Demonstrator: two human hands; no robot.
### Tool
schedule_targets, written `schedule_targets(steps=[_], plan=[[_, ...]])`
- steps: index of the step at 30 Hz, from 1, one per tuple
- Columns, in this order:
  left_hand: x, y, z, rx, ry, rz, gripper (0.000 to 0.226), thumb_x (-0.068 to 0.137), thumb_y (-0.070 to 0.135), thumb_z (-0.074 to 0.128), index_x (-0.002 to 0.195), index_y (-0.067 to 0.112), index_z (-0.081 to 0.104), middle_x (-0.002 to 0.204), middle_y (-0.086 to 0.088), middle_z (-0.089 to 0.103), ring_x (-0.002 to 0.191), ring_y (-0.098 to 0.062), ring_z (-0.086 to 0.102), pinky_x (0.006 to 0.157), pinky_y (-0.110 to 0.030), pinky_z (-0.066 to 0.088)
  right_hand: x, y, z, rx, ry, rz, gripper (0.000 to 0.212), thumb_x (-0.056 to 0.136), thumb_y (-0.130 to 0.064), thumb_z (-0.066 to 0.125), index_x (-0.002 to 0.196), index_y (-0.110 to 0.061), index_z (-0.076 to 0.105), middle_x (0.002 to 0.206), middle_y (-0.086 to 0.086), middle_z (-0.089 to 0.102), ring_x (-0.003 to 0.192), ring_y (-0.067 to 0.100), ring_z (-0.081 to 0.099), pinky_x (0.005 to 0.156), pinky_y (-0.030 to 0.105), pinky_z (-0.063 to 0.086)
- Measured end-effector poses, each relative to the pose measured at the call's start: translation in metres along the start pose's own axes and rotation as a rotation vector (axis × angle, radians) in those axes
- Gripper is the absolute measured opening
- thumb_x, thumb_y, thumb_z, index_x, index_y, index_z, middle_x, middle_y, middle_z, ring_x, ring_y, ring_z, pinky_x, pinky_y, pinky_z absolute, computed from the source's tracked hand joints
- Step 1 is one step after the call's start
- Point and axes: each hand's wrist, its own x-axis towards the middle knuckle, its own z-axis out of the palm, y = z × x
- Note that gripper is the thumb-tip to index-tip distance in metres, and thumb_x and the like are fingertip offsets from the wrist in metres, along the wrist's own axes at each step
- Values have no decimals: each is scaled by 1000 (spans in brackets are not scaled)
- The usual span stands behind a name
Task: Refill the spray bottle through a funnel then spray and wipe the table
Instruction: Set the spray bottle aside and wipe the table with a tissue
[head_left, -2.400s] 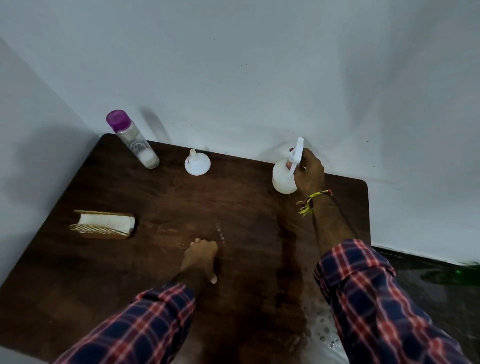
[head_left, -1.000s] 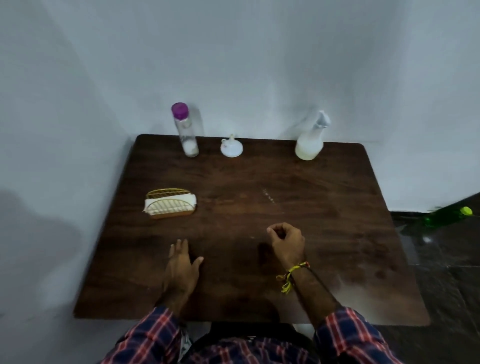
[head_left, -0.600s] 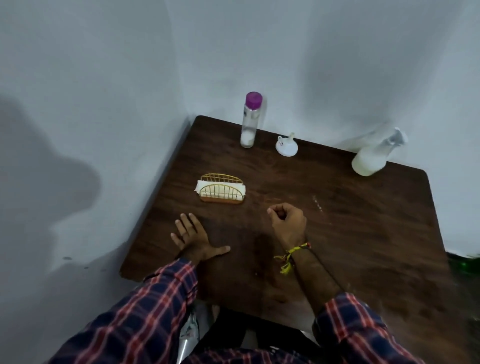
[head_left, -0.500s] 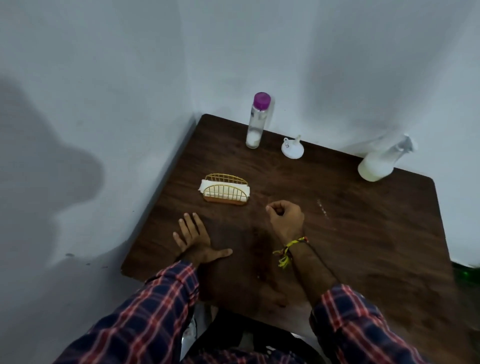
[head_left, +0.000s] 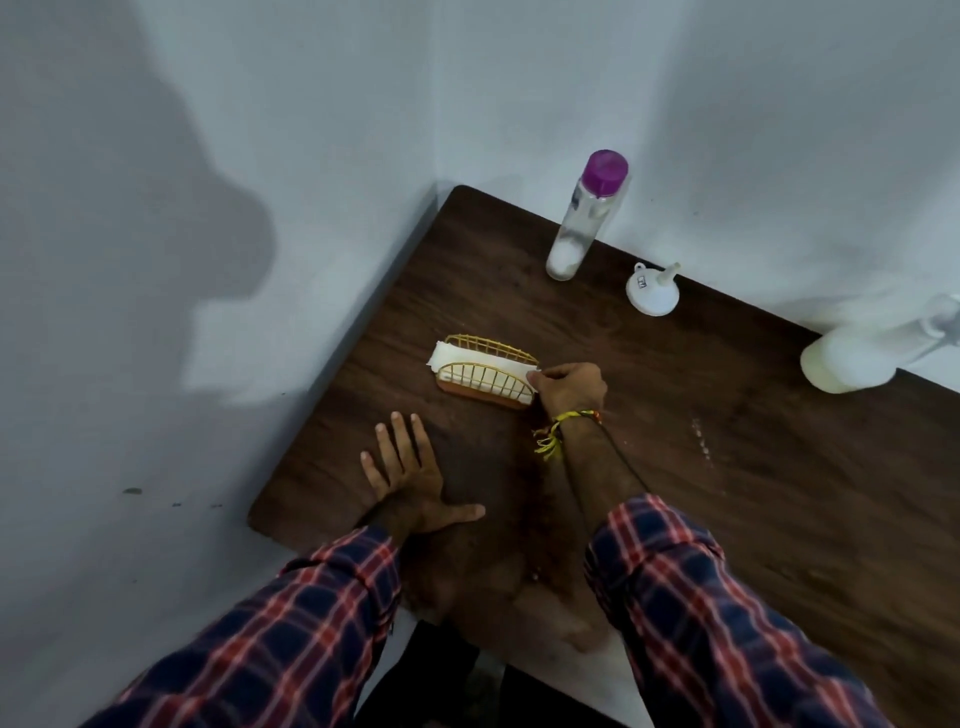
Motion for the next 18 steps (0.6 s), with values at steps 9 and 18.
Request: schedule_targets(steps=[9, 18], plan=[[0, -2, 0, -4, 15, 25, 158, 49, 92, 57, 140, 6, -38, 146, -21, -45, 136, -43, -38, 108, -65, -17, -2, 4, 11, -43, 86, -20, 16, 78, -27, 81, 90, -18, 79, 95, 1, 75, 91, 15, 67, 78, 23, 50], [0, -5, 1, -6, 21, 30, 159, 48, 92, 58, 140, 6, -39, 146, -21, -45, 136, -43, -38, 109, -64, -16, -8, 0, 12, 10, 96, -91, 5, 77, -22, 78, 79, -23, 73, 86, -2, 73, 79, 10, 62, 71, 20, 45]])
